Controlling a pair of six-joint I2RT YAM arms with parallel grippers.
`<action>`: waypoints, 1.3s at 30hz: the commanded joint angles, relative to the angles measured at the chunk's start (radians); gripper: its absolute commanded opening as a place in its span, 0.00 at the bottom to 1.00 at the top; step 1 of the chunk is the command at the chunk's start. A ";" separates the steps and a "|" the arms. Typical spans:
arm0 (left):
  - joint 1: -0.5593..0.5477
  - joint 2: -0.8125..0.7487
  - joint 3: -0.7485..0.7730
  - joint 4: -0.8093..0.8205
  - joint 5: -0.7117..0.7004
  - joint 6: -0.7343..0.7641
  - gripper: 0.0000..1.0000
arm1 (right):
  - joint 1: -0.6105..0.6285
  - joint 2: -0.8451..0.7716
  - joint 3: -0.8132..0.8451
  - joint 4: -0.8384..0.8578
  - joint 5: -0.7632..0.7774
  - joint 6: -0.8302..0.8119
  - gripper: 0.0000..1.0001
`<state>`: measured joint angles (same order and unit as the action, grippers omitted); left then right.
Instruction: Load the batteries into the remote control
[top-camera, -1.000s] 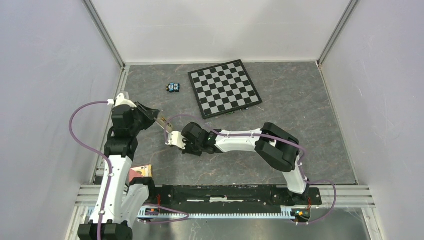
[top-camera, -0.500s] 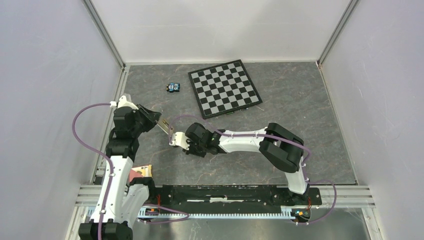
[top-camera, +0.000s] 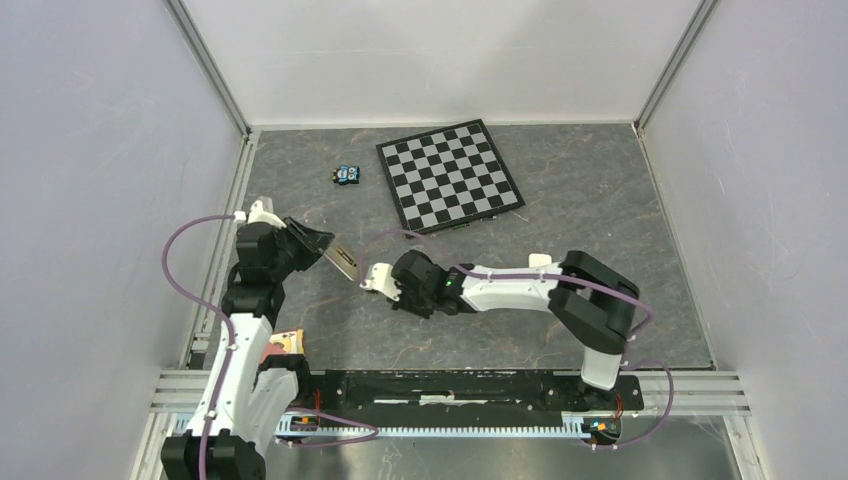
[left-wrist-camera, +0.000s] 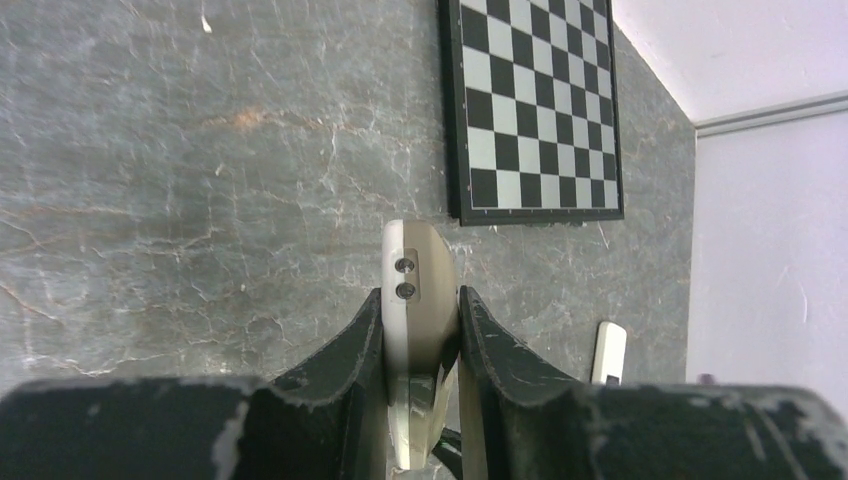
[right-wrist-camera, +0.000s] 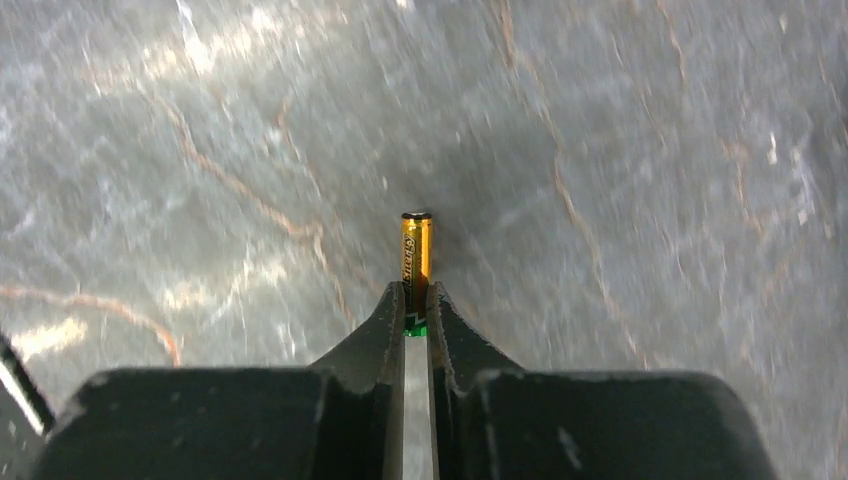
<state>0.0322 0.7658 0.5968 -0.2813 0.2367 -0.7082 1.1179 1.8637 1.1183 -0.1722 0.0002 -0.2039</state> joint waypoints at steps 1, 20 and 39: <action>-0.002 0.003 -0.064 0.170 0.089 -0.086 0.02 | -0.008 -0.161 -0.048 -0.049 0.077 0.070 0.06; -0.342 0.217 -0.402 1.057 0.072 -0.332 0.02 | -0.076 -0.472 -0.059 -0.157 0.097 0.261 0.12; -0.403 0.307 -0.393 1.191 0.106 -0.416 0.02 | -0.083 -0.436 -0.021 -0.090 0.002 0.282 0.13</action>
<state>-0.3672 1.0718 0.1951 0.8246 0.3309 -1.0805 1.0386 1.4155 1.0527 -0.3061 0.0235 0.0666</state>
